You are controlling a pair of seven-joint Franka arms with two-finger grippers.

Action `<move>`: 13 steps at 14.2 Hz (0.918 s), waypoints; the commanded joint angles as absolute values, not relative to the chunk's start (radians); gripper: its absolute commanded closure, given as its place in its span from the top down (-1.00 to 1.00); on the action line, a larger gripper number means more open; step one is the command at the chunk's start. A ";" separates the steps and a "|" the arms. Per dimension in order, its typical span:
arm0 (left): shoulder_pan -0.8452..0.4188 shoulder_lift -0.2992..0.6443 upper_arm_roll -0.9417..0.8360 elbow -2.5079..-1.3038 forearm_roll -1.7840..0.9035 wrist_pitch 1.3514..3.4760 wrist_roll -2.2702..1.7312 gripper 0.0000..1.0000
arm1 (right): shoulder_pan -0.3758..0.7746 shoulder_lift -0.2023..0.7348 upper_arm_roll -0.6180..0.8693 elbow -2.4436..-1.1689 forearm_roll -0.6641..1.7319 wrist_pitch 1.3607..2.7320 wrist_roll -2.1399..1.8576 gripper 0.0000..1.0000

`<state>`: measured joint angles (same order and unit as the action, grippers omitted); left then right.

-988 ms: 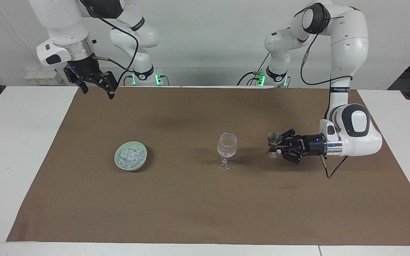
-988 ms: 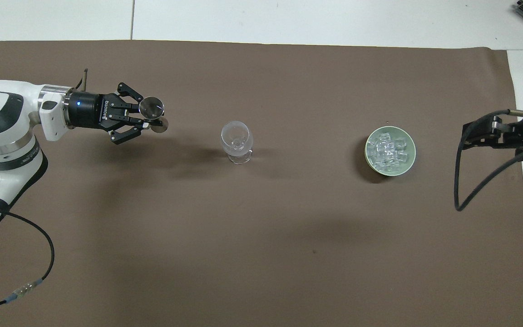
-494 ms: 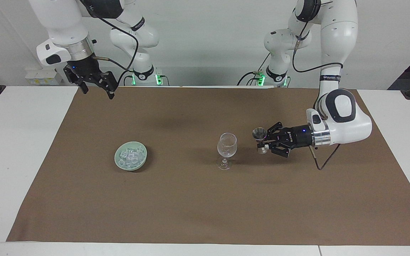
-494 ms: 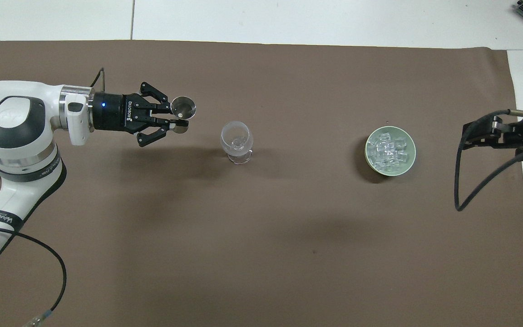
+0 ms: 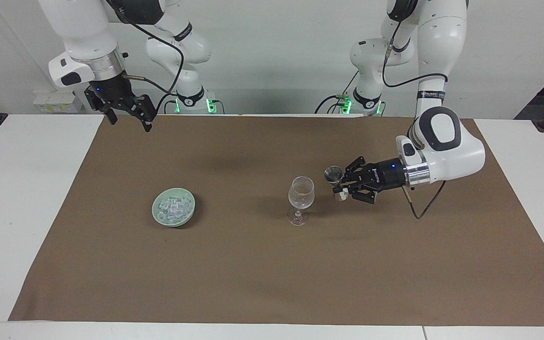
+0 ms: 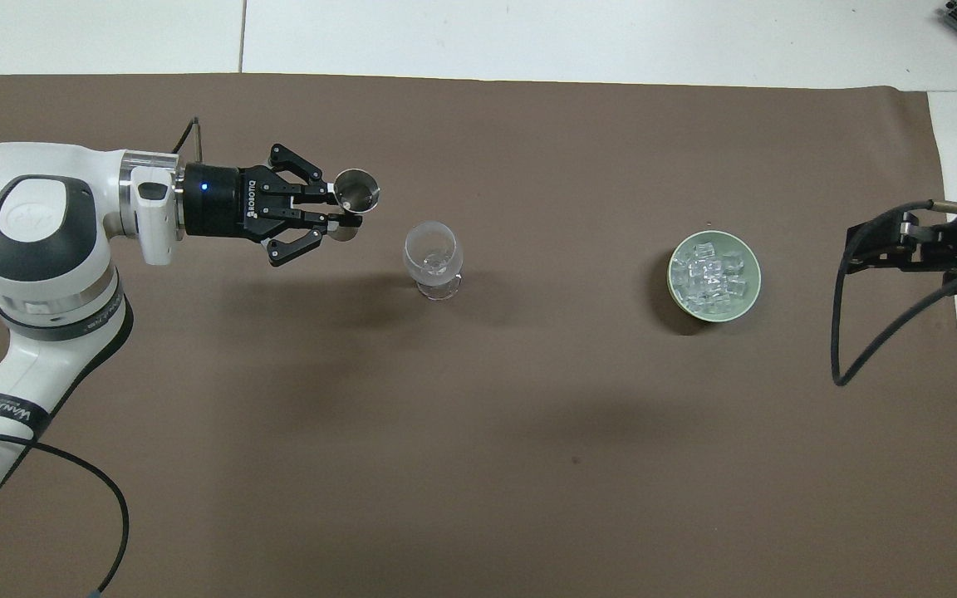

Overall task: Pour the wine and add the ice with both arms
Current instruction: 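Lift the metal cup with the left gripper toward the wine glass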

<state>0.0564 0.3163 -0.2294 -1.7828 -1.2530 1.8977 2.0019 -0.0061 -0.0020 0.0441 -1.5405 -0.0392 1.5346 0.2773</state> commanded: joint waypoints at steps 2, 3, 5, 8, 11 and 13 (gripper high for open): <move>0.012 0.258 -0.206 -1.830 -1.160 1.944 1.984 -1.00 | -0.020 0.008 0.044 -1.522 -0.015 1.525 0.252 1.00; 0.012 0.256 -0.204 -1.827 -1.132 1.944 1.973 -1.00 | -0.020 0.008 0.046 -1.522 -0.015 1.525 0.252 1.00; 0.012 0.244 -0.202 -1.827 -1.085 1.944 1.919 -1.00 | -0.020 0.008 0.046 -1.522 -0.015 1.525 0.252 1.00; -0.001 0.236 -0.202 -1.824 -1.054 1.976 1.862 -1.00 | -0.020 0.008 0.046 -1.522 -0.015 1.525 0.252 1.00; -0.011 0.232 -0.202 -1.825 -1.045 1.993 1.810 -1.00 | -0.020 0.008 0.045 -1.522 -0.015 1.525 0.252 1.00; -0.023 0.230 -0.202 -1.821 -1.007 2.000 1.806 -1.00 | -0.020 0.008 0.046 -1.522 -0.015 1.525 0.252 1.00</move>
<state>0.0077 0.2678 -0.2227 -1.7902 -1.0480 1.9708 1.8328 -0.0061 -0.0020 0.0441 -1.5405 -0.0392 1.5346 0.2773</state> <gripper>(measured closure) 0.789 0.000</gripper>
